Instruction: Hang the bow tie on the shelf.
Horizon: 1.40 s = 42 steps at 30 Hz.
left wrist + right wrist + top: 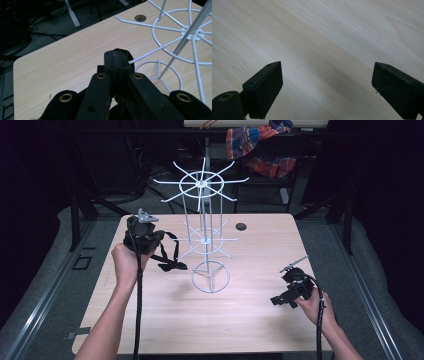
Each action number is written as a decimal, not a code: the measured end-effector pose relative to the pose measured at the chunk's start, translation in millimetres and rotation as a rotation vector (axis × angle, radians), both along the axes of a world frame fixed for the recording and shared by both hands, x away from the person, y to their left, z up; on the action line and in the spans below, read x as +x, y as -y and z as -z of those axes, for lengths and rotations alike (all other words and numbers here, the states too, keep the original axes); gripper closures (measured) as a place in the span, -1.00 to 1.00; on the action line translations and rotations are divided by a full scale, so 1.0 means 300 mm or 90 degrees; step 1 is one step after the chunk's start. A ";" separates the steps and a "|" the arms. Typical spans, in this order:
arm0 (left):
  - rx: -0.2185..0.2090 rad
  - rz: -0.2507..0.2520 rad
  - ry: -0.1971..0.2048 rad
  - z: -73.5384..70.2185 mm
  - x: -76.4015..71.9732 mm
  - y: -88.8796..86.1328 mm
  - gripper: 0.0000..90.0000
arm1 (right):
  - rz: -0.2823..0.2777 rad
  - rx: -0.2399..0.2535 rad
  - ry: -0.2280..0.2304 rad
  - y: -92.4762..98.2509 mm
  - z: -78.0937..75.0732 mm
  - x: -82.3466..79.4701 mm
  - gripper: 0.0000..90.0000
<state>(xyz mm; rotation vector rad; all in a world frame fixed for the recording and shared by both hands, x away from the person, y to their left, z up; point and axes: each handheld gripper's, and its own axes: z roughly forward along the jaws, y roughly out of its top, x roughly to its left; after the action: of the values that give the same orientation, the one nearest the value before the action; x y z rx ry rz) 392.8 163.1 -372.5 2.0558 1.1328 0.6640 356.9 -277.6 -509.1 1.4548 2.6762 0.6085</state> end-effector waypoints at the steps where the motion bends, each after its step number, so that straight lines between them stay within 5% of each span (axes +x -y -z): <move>1: -0.004 0.003 0.000 0.001 0.000 0.005 1.00 | 0.001 0.000 0.002 -0.001 0.002 0.000 -0.79; 28: -0.018 0.077 -0.009 0.018 -0.020 0.103 1.00 | 0.002 0.005 0.002 -0.002 0.004 0.001 -0.79; 34: -0.016 0.090 -0.017 0.030 -0.020 0.118 1.00 | -0.015 -0.015 -0.006 0.002 -0.002 0.006 -0.79; 42: -0.016 0.103 -0.029 0.044 -0.015 0.137 1.00 | 0.008 0.006 0.003 -0.005 0.007 -0.001 -0.79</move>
<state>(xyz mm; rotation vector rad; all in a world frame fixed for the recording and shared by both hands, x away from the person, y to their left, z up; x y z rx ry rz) 388.3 122.0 -385.8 2.1245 0.9815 0.5228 356.7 -276.1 -511.3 1.4708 2.6621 0.6238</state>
